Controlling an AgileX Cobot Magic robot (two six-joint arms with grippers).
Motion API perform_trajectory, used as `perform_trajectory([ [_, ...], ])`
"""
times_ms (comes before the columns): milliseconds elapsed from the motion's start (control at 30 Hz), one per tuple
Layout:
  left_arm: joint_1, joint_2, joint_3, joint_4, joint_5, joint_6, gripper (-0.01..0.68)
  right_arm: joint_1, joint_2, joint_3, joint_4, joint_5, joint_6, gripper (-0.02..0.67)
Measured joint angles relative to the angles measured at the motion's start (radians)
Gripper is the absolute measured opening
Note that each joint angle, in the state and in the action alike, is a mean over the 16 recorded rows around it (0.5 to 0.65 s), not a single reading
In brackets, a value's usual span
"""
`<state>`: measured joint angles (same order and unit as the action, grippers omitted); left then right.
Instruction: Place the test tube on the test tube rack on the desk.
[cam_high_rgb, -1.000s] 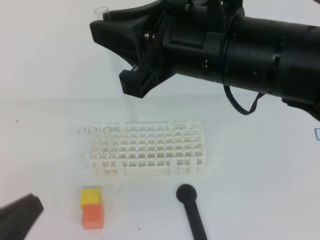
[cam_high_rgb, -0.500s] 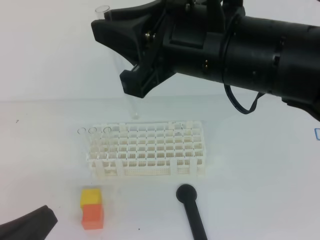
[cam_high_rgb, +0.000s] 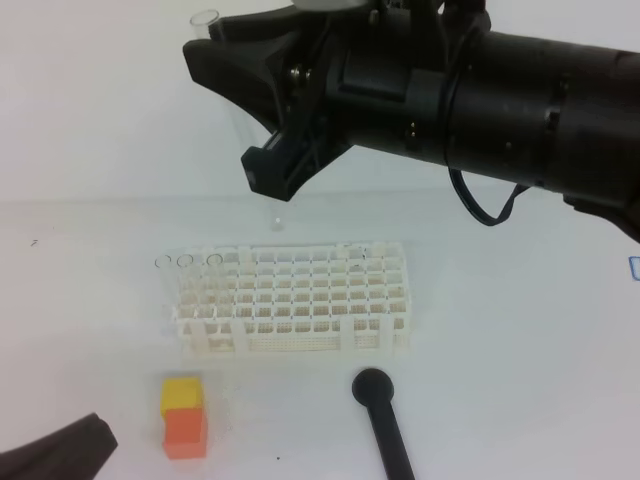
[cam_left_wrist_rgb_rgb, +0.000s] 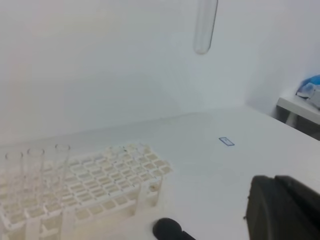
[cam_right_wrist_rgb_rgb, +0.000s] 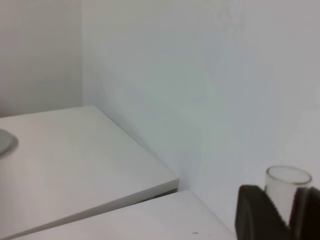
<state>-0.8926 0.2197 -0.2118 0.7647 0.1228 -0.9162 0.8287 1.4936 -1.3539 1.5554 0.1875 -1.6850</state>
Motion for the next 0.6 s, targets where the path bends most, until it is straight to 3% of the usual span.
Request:
perform_trajectory([
  [300, 0.045, -0.036, 0.094, -0.165, 0.017, 0.005, -0.001, 0.0, 0.0, 0.0, 0.011, 0.0, -0.002, 0.126],
  [600, 0.231, -0.149, 0.175, -0.285, 0.048, 0.006, -0.001, 0.0, 0.0, 0.0, 0.023, 0.0, -0.003, 0.126],
])
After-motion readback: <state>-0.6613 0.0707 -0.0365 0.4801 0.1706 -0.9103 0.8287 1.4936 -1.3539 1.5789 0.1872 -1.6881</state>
